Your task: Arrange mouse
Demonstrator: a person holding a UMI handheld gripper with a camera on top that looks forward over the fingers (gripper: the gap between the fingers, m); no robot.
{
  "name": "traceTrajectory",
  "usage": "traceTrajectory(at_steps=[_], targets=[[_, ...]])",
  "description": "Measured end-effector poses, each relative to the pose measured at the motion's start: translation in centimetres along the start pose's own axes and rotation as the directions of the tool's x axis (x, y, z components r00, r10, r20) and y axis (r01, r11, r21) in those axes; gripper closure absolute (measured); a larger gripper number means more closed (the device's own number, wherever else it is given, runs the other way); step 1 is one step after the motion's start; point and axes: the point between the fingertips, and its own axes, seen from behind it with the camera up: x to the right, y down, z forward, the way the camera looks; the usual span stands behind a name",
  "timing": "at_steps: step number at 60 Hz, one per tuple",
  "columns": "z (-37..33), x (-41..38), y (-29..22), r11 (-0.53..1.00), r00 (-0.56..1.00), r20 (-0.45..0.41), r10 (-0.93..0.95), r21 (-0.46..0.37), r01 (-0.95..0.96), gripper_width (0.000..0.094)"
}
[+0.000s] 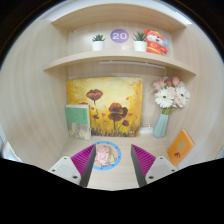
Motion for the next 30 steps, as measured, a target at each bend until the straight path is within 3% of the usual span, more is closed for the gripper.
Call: traceTrajectory(at_steps=[30], targets=[[-5.2, 3.0, 4.3, 0.999, 1.0, 0.0, 0.028, -0.016, -0.028, 0.0253]])
